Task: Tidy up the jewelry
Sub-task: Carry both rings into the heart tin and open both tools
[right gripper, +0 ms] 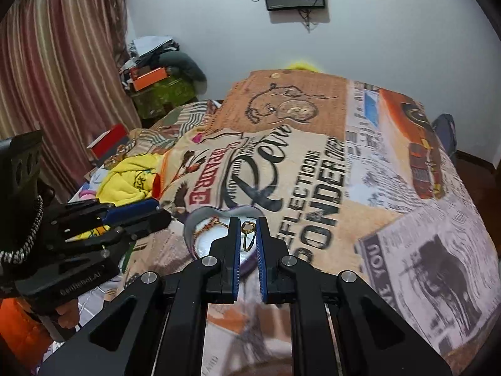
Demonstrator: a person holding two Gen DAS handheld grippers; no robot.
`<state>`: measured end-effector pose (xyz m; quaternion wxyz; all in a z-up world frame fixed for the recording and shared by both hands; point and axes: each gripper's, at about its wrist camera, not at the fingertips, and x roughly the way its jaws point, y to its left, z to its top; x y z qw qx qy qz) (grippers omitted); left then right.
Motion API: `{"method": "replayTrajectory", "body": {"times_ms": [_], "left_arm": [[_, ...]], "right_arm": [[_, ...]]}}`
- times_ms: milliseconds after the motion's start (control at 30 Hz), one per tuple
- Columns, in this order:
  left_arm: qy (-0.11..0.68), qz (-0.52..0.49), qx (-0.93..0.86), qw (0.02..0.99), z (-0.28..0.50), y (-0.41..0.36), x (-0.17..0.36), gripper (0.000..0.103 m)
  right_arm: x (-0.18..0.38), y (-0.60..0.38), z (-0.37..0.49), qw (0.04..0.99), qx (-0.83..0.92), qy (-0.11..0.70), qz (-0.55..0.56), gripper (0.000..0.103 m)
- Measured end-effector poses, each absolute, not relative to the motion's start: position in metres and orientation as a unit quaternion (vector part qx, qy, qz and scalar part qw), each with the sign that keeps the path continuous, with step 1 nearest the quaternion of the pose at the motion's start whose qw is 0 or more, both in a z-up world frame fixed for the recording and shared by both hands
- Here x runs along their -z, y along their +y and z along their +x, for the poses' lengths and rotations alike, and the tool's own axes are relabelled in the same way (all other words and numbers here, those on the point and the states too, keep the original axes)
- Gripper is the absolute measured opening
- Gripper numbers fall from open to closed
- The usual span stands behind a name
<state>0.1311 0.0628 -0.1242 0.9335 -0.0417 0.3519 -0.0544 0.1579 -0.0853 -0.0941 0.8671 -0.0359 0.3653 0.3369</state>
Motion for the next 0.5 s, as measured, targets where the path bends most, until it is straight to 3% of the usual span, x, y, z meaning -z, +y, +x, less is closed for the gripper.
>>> {"method": "replayTrajectory", "body": {"times_ms": [500], "left_arm": [[0.386, -0.044, 0.073, 0.919, 0.157, 0.063, 0.161, 0.019]], "right_arm": [[0.134, -0.043, 0.194, 0.831, -0.361, 0.419, -0.06, 0.009]]}}
